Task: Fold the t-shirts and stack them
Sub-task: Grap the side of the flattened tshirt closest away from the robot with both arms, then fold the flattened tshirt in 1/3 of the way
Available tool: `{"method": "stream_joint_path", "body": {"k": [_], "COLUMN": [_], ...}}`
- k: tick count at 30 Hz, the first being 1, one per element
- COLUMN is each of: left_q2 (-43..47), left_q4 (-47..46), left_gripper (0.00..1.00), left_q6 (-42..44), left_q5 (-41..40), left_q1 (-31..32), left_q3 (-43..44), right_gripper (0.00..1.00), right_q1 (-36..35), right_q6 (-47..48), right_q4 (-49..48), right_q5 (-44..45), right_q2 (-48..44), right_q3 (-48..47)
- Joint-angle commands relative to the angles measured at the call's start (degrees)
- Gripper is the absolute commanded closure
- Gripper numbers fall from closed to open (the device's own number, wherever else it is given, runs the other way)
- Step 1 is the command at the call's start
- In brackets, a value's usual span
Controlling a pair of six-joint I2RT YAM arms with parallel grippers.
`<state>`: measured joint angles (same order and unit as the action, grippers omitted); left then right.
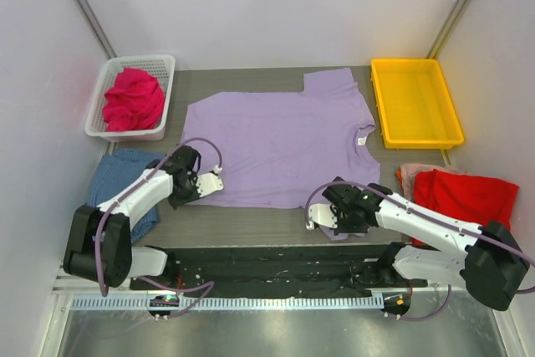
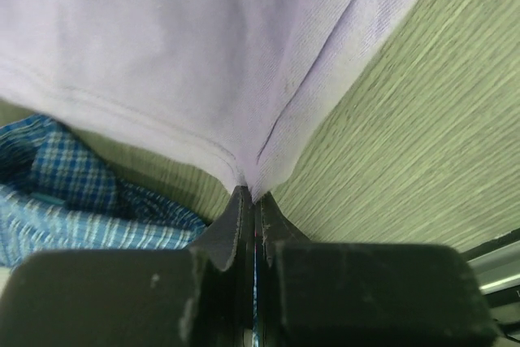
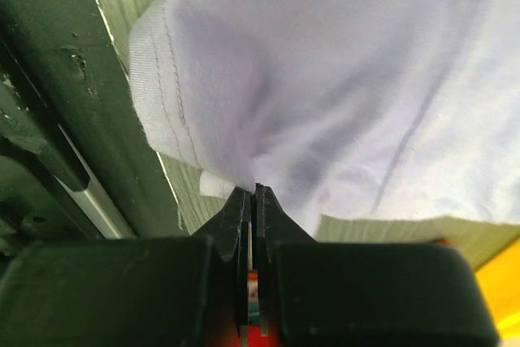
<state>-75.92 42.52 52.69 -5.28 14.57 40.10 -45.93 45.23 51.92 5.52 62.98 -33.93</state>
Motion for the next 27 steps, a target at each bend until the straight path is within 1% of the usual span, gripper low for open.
{"method": "stream_joint_path", "body": {"k": [1, 7, 12, 15, 19, 27], "left_q2": [3.32, 2.71, 1.57, 0.34, -1.51, -9.59], "left_q4": [2.03, 2.57, 1.51, 1.25, 0.28, -1.04], "left_gripper": [1.00, 1.00, 1.00, 1.00, 1.00, 1.00], "left_q6": [-0.83, -0.92, -0.39, -0.13, -0.13, -0.74], "left_q5": [1.41, 1.24, 1.15, 1.41, 2.11, 3.08], "left_q1": [-0.33, -0.33, -0.68, -1.29, -2.00, -2.70], "left_q3": [3.93, 6.83, 8.50, 10.08, 12.46, 19.93], "right_gripper": [0.99, 0.99, 0.99, 0.99, 0.99, 0.99], "right_q1": [-0.30, 0.14, 2.51, 5.49, 11.90, 18.24], "right_q6": [-1.20, -1.20, 0.03, 1.70, 4.25, 7.94], "right_q4": [1.86, 2.66, 2.05, 1.34, 0.47, -2.34], "right_q5": [3.09, 5.81, 6.78, 6.70, 4.86, 1.78], "right_q2": [-3.03, -3.65, -3.74, -3.04, -0.76, 6.97], "right_q3": [-5.70, -9.13, -12.02, -13.70, -16.25, -22.14]}}
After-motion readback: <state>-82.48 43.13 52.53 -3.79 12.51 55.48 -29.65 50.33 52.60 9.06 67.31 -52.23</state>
